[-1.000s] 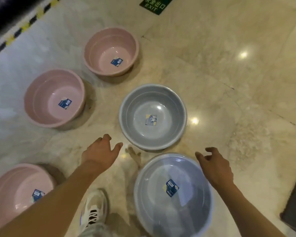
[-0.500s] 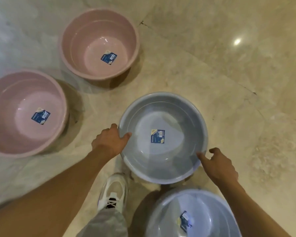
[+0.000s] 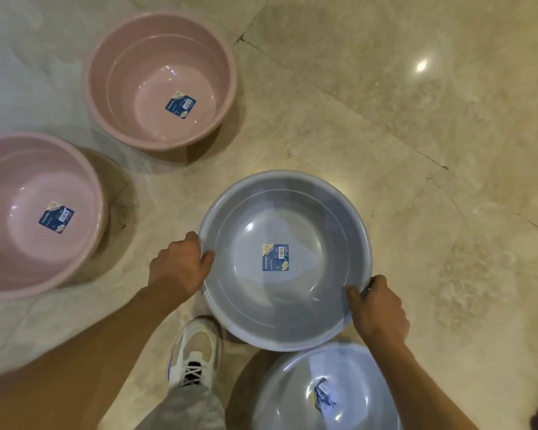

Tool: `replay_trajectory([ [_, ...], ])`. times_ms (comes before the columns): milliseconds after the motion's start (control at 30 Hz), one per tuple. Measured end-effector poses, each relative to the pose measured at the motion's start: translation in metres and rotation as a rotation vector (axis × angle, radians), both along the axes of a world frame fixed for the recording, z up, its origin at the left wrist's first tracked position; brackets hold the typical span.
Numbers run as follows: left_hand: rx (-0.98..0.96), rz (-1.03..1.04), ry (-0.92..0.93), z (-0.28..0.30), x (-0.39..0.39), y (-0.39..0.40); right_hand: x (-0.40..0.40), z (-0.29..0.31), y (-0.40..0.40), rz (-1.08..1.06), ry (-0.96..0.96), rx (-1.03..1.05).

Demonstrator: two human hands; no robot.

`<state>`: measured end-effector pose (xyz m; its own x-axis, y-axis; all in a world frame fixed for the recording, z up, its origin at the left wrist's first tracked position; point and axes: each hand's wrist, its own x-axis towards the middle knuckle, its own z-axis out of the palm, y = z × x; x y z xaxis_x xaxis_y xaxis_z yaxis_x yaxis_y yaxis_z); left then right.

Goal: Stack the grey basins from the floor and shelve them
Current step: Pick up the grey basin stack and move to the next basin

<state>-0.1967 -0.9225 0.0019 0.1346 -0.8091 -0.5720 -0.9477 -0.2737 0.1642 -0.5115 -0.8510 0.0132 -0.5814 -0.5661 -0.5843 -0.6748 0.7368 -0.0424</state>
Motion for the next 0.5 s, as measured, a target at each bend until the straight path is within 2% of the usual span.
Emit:
replay_trajectory([
  [300,-0.097,0.050,0.014,0.111,-0.032,0.051,-0.035,0.097,0.038,0.034,-0.084,-0.204],
  [500,-0.134,0.127,0.039,0.167,-0.072,0.143,-0.074,0.154,0.113,0.046,-0.099,-0.217],
])
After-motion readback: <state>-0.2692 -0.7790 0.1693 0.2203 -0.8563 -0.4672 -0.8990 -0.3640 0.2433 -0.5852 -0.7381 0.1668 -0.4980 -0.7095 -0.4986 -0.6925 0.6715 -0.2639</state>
